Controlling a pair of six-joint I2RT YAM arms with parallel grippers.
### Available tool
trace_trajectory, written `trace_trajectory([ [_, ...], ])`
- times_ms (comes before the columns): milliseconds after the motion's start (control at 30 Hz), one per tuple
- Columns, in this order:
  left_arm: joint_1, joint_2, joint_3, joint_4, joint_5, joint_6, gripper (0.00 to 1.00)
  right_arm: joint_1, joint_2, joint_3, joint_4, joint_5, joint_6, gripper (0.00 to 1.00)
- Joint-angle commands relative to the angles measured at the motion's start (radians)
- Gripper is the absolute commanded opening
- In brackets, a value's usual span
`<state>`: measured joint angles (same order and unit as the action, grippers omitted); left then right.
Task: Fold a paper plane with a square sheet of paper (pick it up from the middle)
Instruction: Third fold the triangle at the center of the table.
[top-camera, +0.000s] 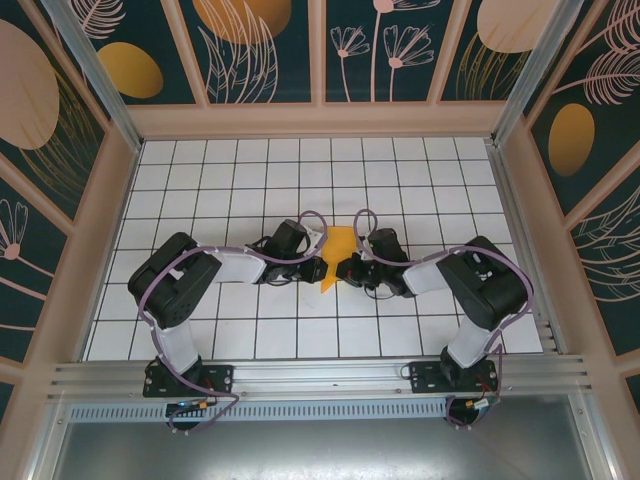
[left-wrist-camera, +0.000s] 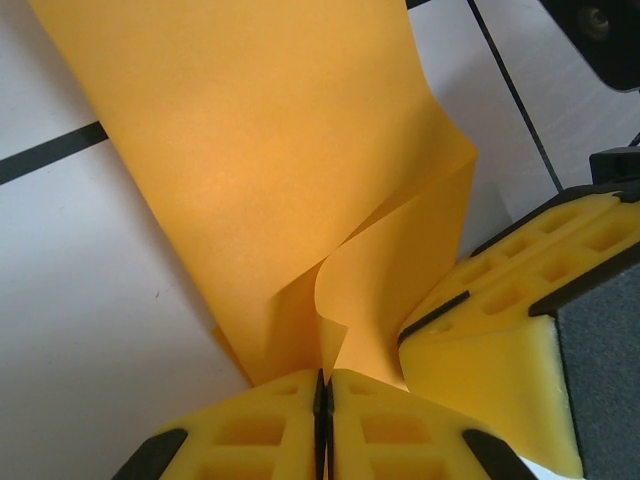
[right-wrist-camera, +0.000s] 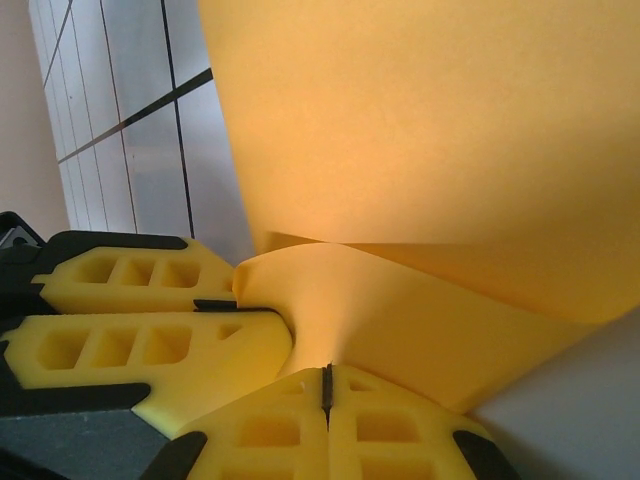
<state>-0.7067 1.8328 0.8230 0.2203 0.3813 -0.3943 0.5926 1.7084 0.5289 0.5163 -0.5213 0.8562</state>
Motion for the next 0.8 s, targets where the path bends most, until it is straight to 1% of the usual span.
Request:
trace_trajectory([
  [0,-0.005,0.061,-0.008,-0.070,-0.033,0.026,0.13,0.004,-0.032,0.008,-0.043,0.031,0.001,0.00],
  [100,-0.006,0.065,-0.007,-0.070,-0.030,0.026,0.13,-0.012,-0.098,0.028,-0.079,0.037,-0.022,0.00],
  [167,-0.006,0.066,-0.007,-0.069,-0.030,0.026,0.13,-0.039,-0.112,0.023,-0.070,0.024,-0.026,0.00],
  [267,-0.007,0.066,-0.005,-0.071,-0.032,0.027,0.13,-0.073,-0.092,0.010,-0.030,-0.013,-0.027,0.00],
  [400,-0.006,0.062,-0.006,-0.073,-0.033,0.031,0.13,-0.079,-0.051,0.006,0.007,-0.037,-0.019,0.00],
  [600,-0.006,0.065,-0.008,-0.075,-0.029,0.034,0.13,-0.082,0.017,0.018,-0.059,0.047,-0.040,0.00],
  [700,-0.006,0.068,-0.006,-0.079,-0.030,0.037,0.13,-0.083,0.044,0.018,-0.063,0.043,-0.033,0.00],
  [767,-0.006,0.068,-0.006,-0.085,-0.032,0.041,0.13,-0.082,0.029,0.024,-0.065,0.029,-0.027,0.00],
])
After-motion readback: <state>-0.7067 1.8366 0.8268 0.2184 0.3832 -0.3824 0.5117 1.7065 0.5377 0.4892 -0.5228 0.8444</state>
